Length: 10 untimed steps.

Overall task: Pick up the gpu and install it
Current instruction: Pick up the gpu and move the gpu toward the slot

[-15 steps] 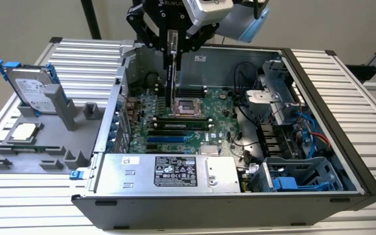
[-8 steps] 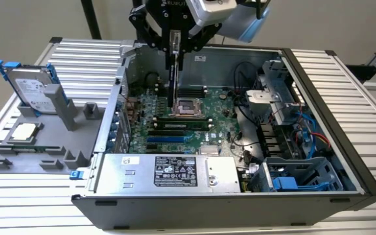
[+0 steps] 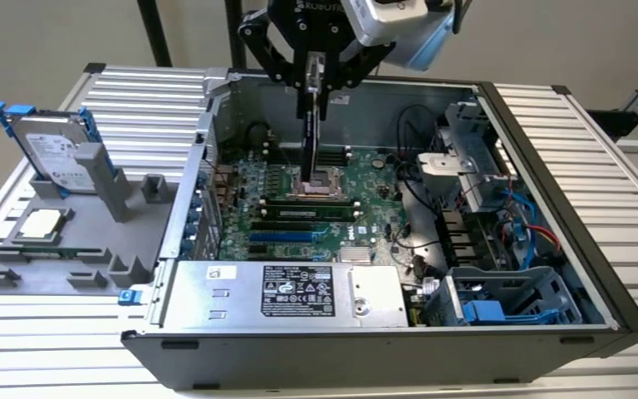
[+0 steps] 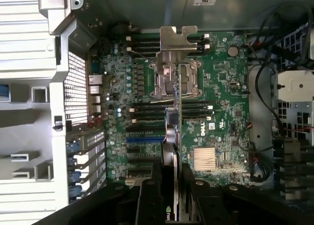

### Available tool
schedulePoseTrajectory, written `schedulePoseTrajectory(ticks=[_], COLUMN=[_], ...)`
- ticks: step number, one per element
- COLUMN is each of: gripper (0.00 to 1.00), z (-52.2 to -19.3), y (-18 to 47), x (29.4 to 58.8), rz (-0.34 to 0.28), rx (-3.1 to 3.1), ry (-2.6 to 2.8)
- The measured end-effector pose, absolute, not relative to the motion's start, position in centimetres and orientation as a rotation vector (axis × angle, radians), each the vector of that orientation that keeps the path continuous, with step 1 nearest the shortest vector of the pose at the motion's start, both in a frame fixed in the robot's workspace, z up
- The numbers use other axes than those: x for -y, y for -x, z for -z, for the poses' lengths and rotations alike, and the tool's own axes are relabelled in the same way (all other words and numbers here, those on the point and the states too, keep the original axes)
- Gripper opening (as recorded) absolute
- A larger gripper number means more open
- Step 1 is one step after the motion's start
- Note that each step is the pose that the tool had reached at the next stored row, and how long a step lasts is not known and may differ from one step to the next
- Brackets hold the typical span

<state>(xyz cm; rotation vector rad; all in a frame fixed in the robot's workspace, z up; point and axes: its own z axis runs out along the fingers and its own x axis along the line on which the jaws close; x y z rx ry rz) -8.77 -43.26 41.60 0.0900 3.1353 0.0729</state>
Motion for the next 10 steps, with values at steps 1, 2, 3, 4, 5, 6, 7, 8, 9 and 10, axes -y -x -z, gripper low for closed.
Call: schedulePoseTrajectory(ticks=[1,2,3,4,5,6,7,8,9,10], gripper=[0.0,0.0,0.0,0.0,0.0,0.0,0.0,0.0,0.0,0.0], z=[-41.59,-41.6,-41.61,-41.6,-41.6,-41.59,-41.59,-41.6,-41.6,-41.6], y=[8.6,8.44,8.31,8.24,8.22,8.22,8.22,8.21,8.21,8.21], x=[43.26,43.27,43.27,43.27,43.27,43.27,43.26,43.26,43.27,43.26], rz=[-0.073,-0.073,-0.073,-0.073,-0.073,-0.073,-0.073,-0.073,-0.073,-0.073], rx=[-3.136,-3.136,-3.136,-3.136,-3.137,-3.137,-3.138,-3.138,-3.139,-3.139], ry=[-0.09,-0.089,-0.088,-0.083,-0.075,-0.062,-0.045,-0.024,-0.003,0.02])
